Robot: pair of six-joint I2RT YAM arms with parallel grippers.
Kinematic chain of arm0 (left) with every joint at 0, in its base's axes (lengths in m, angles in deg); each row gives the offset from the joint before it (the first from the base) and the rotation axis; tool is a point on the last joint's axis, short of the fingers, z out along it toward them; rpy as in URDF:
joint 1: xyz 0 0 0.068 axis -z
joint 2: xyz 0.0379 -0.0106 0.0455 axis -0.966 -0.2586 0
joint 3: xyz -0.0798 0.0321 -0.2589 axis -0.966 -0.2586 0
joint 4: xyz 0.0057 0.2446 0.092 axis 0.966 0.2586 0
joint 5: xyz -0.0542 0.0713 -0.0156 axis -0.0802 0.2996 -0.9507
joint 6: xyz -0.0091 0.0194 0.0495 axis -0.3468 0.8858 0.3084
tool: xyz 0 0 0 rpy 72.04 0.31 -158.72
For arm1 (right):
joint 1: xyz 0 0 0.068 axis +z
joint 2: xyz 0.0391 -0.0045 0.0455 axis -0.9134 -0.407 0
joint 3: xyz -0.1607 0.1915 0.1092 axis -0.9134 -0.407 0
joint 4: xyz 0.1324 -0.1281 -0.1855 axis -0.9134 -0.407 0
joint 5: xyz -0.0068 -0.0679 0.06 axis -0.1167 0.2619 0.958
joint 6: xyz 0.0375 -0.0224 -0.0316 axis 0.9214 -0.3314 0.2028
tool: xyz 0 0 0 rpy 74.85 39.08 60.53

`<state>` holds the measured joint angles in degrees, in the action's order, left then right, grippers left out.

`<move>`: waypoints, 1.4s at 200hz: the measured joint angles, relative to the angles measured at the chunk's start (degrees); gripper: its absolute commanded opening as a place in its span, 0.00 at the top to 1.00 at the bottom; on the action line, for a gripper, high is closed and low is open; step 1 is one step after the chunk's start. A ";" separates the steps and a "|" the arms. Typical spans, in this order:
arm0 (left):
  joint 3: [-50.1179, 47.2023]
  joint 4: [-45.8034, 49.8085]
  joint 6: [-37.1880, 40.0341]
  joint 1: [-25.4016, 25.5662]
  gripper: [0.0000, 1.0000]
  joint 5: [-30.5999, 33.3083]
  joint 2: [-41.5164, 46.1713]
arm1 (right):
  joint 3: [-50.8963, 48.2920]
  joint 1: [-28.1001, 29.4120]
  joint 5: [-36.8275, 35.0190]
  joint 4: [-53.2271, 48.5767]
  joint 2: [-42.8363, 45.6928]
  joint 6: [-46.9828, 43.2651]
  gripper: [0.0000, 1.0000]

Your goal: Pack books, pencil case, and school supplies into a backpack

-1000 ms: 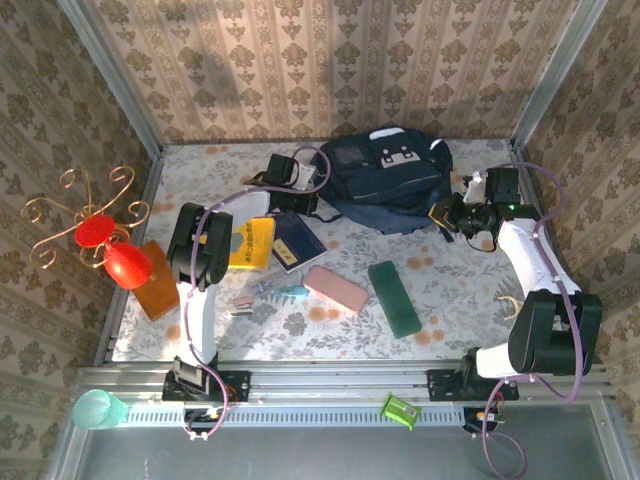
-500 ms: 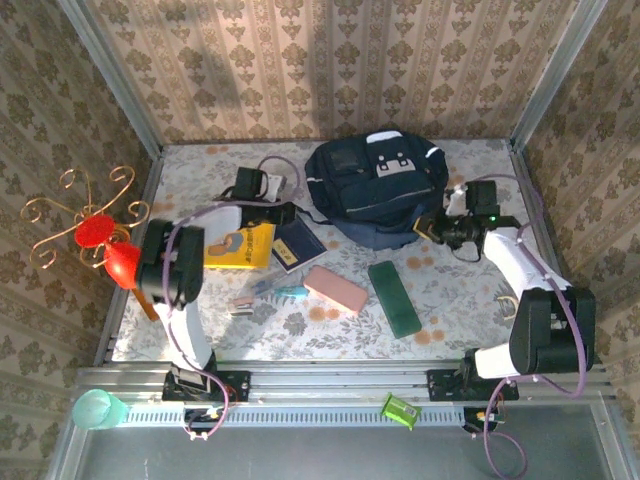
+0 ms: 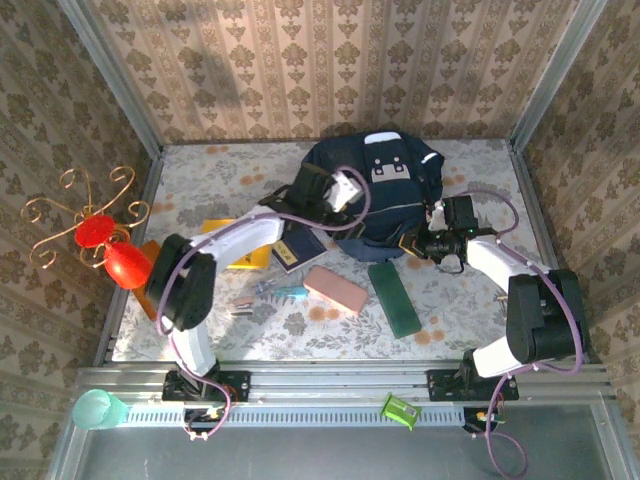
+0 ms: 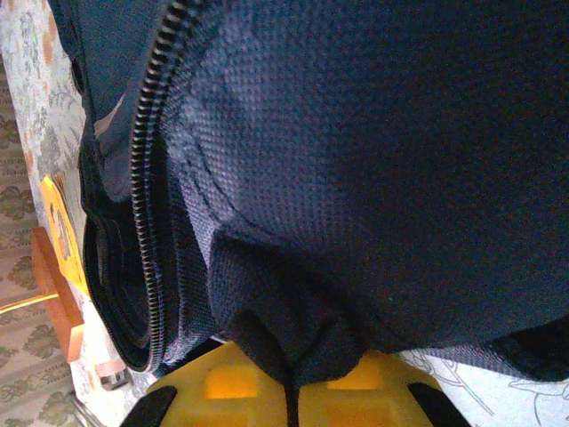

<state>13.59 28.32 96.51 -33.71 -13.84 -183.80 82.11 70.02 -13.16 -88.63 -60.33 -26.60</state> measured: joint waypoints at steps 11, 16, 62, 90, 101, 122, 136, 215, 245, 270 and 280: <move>3.85 1.99 2.03 1.57 0.27 -0.22 -3.21 | -0.52 0.00 -0.04 0.68 0.00 0.42 0.99; 5.35 2.95 2.71 2.08 0.27 -0.26 -4.57 | -0.87 0.02 -0.04 1.20 0.00 0.59 0.99; 16.35 10.03 5.95 2.86 0.28 1.99 -15.23 | -2.56 0.02 -0.04 3.89 -0.26 1.20 0.99; 22.77 13.94 8.61 2.64 0.27 3.82 -20.50 | -2.82 0.00 -0.04 4.50 -0.48 1.20 0.99; 25.29 15.34 9.73 2.67 0.27 4.46 -22.62 | -2.82 0.02 -0.04 4.55 -0.48 1.22 0.99; 29.03 16.98 11.30 2.89 0.36 6.21 -26.01 | -2.82 0.07 -0.04 4.66 -0.48 1.22 0.98; 30.75 17.55 12.41 3.02 0.53 7.39 -27.65 | -2.82 0.11 -0.09 4.85 -0.50 1.36 0.97; 33.20 18.82 13.40 0.28 1.00 0.22 -24.39 | -6.91 0.76 -2.32 10.38 2.10 5.20 0.70; 33.64 17.88 10.78 -5.49 1.00 -10.29 -19.41 | -7.41 3.21 -3.56 9.73 3.26 3.65 0.61; 39.41 20.28 11.06 -9.31 1.00 -16.70 -18.73 | -6.88 5.77 -9.20 5.27 8.11 -2.36 0.53; 42.29 22.29 11.91 -10.25 1.00 -18.34 -19.06 | -6.38 6.69 -11.89 3.52 11.15 -5.18 0.49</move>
<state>55.88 50.62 108.43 -43.97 -32.18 -202.86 75.72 76.71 -25.05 -85.12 -49.18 -31.78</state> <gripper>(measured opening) 0.055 0.477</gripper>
